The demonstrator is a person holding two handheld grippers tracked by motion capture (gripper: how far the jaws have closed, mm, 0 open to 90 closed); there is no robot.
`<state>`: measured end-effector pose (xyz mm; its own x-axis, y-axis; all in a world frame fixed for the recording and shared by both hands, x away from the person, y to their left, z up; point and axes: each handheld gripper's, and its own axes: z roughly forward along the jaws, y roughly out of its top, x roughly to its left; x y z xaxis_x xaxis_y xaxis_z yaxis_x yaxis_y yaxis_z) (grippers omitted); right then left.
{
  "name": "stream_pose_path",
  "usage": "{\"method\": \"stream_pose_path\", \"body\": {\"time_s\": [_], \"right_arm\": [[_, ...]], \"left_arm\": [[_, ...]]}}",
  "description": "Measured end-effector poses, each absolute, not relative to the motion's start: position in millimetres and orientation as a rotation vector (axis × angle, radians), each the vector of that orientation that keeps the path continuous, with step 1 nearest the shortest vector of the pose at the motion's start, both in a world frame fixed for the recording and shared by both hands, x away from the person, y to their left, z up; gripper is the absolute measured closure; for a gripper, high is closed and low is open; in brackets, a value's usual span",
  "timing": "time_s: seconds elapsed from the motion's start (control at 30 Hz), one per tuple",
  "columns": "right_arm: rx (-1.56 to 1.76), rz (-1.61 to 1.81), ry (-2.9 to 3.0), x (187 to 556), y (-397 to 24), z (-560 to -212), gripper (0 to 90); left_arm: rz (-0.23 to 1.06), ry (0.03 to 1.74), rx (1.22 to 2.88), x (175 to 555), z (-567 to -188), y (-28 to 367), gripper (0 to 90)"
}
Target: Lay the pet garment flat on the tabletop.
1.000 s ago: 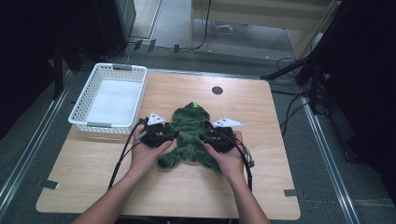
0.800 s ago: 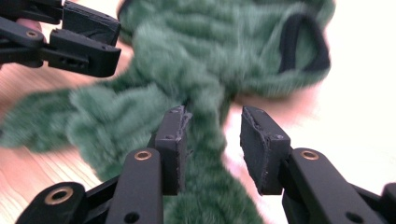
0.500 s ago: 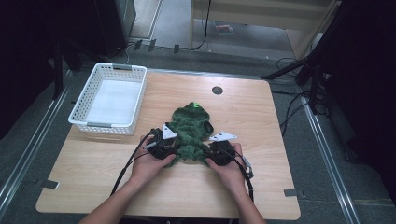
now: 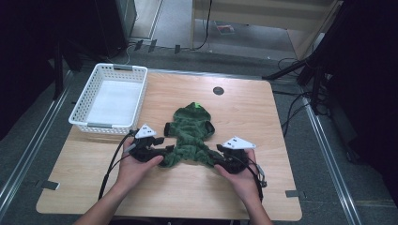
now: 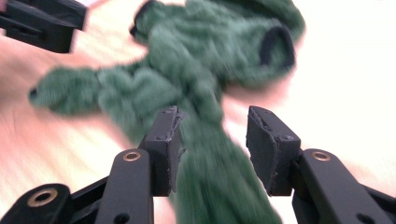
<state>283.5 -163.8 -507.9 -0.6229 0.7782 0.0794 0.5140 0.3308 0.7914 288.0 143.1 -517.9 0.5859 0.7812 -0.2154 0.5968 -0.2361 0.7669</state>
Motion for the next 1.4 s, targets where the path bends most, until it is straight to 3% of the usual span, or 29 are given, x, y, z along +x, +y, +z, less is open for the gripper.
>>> {"method": "stream_pose_path", "body": {"time_s": [0.1, 0.13, 0.2, 0.3, 0.37, 0.5, 0.57, 0.63, 0.73, 0.9, 1.07, 1.4], "right_arm": [[1.243, 1.191, 2.295, 270.4, -177.2, -515.3, 56.2], [1.242, 1.174, 2.307, 266.6, -179.0, -519.0, 57.7], [1.231, 1.103, 2.339, 260.5, -179.9, -527.7, 65.6], [1.251, 1.089, 2.347, 258.9, -184.8, -536.4, 77.2], [1.257, 1.065, 2.329, 260.9, -186.4, -536.9, 81.4], [1.214, 1.01, 2.329, 263.1, -183.9, -539.2, 81.1], [1.194, 1.002, 2.331, 262.5, -181.8, -539.3, 78.4], [1.182, 1.025, 2.333, 261.0, -182.0, -538.5, 71.6], [1.181, 1.184, 2.323, 258.1, -190.1, -536.4, 58.4], [1.192, 1.254, 2.194, 257.2, -212.2, -528.9, 46.9], [1.235, 1.286, 2.112, 257.0, -231.9, -521.5, 39.9], [1.333, 1.229, 2.011, 250.4, -268.9, -519.0, 23.8]], "left_arm": [[0.326, 1.082, 2.024, 275.1, -528.4, 138.0, 47.8], [0.337, 1.071, 2.048, 272.0, -532.5, 137.1, 52.5], [0.34, 1.065, 2.084, 268.3, -540.0, 137.1, 73.5], [0.364, 1.051, 2.103, 266.3, -543.6, 141.3, 86.2], [0.373, 1.049, 2.113, 266.9, -543.8, 144.2, 89.2], [0.377, 1.046, 2.091, 268.7, -547.6, 148.2, 88.9], [0.366, 1.056, 2.066, 268.9, -547.7, 150.2, 85.0], [0.359, 1.065, 2.018, 268.3, -547.4, 155.6, 67.8], [0.279, 1.029, 1.885, 263.9, -545.0, 176.6, 60.0], [0.327, 1.015, 1.743, 246.8, -535.3, 218.7, 45.2], [0.409, 1.058, 1.662, 226.3, -536.1, 256.1, 36.7], [0.501, 1.221, 1.525, 198.4, -543.6, 334.6, 29.2]]}}
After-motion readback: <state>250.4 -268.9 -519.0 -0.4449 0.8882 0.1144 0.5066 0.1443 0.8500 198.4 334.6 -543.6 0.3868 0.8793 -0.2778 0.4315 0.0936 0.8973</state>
